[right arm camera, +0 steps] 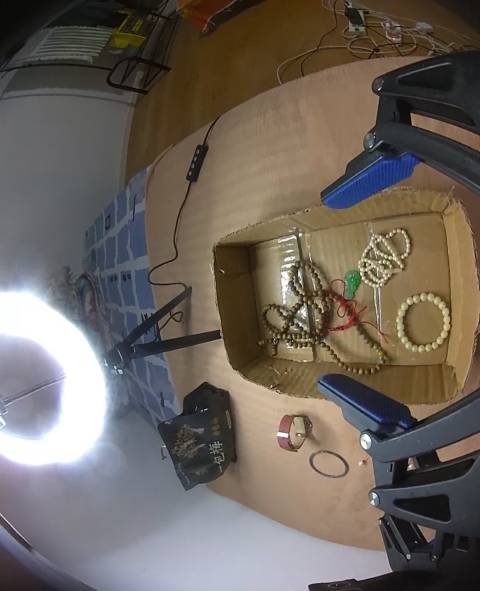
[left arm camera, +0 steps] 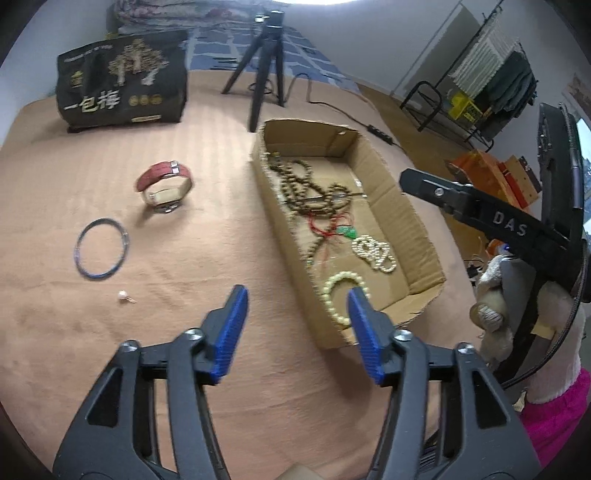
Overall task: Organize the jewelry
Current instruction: 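Open the left tool over the box while the right tool releases the pendant, then move the left tool toward the blue bangle while the right tool approaches the red watch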
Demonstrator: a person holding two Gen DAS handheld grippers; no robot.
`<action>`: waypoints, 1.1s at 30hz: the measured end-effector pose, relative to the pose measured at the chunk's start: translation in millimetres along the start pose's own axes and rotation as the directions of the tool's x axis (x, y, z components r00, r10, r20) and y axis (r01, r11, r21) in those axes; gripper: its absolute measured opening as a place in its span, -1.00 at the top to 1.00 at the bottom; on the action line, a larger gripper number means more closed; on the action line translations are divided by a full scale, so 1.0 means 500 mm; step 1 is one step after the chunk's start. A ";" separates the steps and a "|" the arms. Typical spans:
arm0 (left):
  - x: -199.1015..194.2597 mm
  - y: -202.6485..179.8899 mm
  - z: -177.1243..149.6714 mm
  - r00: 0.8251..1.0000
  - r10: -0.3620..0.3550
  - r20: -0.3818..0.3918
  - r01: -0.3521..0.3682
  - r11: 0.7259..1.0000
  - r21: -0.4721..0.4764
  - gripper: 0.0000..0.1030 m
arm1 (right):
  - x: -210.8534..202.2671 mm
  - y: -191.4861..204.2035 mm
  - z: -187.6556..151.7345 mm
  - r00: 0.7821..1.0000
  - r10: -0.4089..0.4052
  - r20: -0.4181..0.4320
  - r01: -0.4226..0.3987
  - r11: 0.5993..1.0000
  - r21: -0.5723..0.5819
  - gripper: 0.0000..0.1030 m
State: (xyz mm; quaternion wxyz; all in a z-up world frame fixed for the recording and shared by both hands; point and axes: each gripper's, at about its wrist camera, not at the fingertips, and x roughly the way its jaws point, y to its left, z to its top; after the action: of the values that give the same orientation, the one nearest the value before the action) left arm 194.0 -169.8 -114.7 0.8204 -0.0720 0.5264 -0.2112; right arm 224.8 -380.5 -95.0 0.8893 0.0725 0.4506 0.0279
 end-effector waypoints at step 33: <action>0.013 0.378 0.048 0.982 0.164 -0.098 -0.180 0.968 -0.175 -0.33 | 0.077 0.229 0.040 0.965 0.261 -0.022 -0.262 0.965 -0.017 -0.97</action>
State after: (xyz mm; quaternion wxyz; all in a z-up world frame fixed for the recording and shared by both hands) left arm 268.7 -4.7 -174.0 0.8030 -0.0925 0.5815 -0.0927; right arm 265.5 -265.2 -96.6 0.8742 0.1222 0.4453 0.1502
